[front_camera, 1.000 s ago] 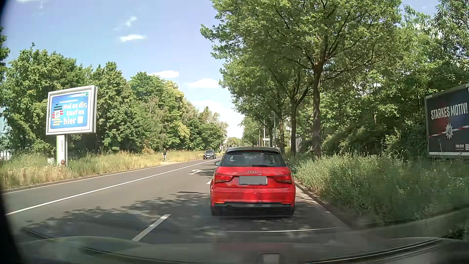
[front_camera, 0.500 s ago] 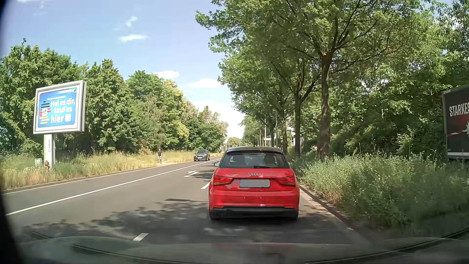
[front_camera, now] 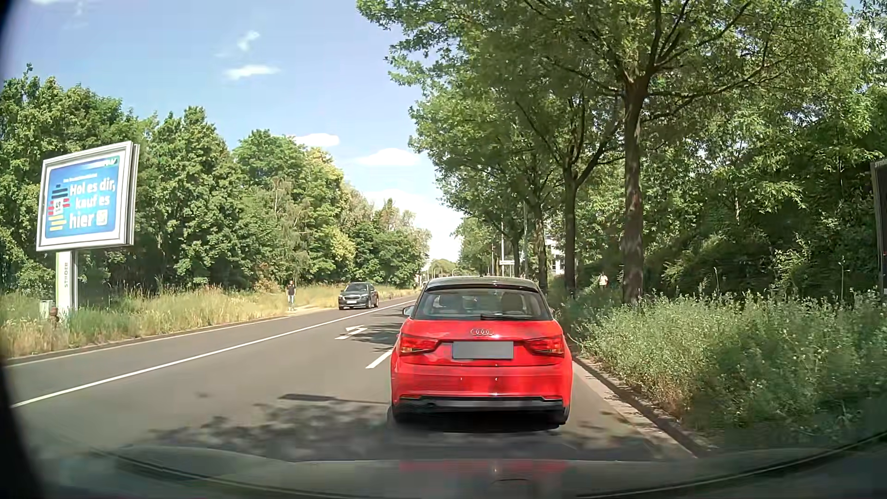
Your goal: Follow the waypoints while adhering to traffic rules and regulations
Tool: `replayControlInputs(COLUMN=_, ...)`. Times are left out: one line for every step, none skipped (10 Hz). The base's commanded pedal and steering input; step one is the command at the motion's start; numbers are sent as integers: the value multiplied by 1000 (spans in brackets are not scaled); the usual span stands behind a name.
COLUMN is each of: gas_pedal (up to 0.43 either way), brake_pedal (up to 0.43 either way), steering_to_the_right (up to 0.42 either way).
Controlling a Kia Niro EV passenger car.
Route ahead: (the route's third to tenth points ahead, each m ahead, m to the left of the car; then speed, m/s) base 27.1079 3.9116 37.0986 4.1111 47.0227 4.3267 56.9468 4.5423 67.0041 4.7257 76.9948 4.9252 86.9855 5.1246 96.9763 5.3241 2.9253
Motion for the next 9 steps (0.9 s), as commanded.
replayControlInputs(gas_pedal=0, brake_pedal=146, steering_to_the_right=5)
replayControlInputs(gas_pedal=0, brake_pedal=152, steering_to_the_right=6)
replayControlInputs(gas_pedal=0, brake_pedal=159, steering_to_the_right=5)
replayControlInputs(gas_pedal=0, brake_pedal=171, steering_to_the_right=6)
replayControlInputs(gas_pedal=0, brake_pedal=177, steering_to_the_right=5)
replayControlInputs(gas_pedal=0, brake_pedal=183, steering_to_the_right=5)
replayControlInputs(gas_pedal=0, brake_pedal=183, steering_to_the_right=1)
replayControlInputs(gas_pedal=0, brake_pedal=183, steering_to_the_right=0)
replayControlInputs(gas_pedal=0, brake_pedal=189, steering_to_the_right=0)
